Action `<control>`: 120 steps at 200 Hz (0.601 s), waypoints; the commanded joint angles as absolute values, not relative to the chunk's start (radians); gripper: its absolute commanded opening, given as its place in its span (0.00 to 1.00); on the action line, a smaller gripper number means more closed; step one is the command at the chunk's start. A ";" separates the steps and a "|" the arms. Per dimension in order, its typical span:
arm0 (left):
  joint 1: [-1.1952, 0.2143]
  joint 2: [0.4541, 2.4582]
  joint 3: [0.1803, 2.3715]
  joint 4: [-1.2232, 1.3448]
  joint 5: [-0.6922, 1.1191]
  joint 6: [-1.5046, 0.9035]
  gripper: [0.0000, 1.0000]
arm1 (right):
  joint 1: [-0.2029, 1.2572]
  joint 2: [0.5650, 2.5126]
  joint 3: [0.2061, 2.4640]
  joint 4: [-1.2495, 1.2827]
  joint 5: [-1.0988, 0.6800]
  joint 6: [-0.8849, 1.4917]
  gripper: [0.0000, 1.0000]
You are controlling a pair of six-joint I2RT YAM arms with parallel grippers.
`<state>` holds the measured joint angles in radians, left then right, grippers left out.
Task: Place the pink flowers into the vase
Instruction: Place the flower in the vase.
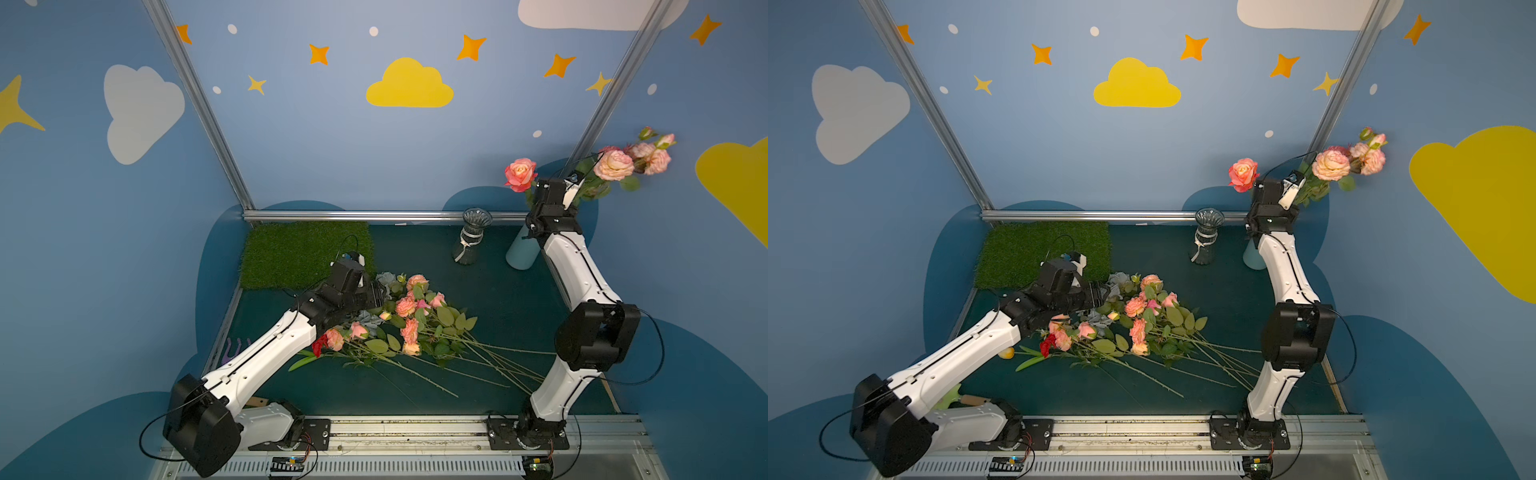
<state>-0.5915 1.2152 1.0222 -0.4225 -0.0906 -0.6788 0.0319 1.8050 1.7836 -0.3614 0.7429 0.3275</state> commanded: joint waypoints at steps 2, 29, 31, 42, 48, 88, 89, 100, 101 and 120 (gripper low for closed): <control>-0.605 1.145 1.006 -0.585 -0.240 -0.766 0.60 | 0.035 1.762 1.781 -0.595 0.529 0.417 0.50; -0.607 1.070 0.902 -0.630 -0.226 -0.866 0.53 | 0.059 1.716 1.708 -0.637 0.321 0.401 0.50; -0.607 1.064 0.893 -0.632 -0.225 -0.872 0.53 | 0.064 1.712 1.699 -0.637 0.316 0.398 0.50; -0.607 1.031 0.852 -0.643 -0.212 -0.917 0.52 | 0.093 1.689 1.663 -0.640 0.291 0.382 0.50; -0.610 1.009 0.829 -0.644 -0.203 -0.937 0.51 | 0.112 1.678 1.648 -0.644 0.282 0.370 0.50; -0.680 0.931 0.733 -0.679 -0.234 -1.050 0.46 | 0.215 1.583 1.552 -0.669 0.226 0.342 0.50; -0.685 0.930 0.732 -0.680 -0.236 -1.051 0.46 | 0.217 1.579 1.548 -0.668 0.223 0.342 0.50; -0.719 0.930 0.726 -0.694 -0.259 -1.071 0.46 | 0.250 1.552 1.523 -0.668 0.202 0.343 0.50; -0.722 0.931 0.726 -0.696 -0.260 -1.074 0.46 | 0.253 1.549 1.522 -0.669 0.202 0.344 0.50; -0.777 0.941 0.713 -0.703 -0.287 -1.119 0.43 | 0.304 1.512 1.489 -0.675 0.181 0.347 0.49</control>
<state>-0.7238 0.9382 0.7242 -0.6666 -0.2333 -1.0325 0.2615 1.5829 1.5166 -0.6510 0.2382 0.3542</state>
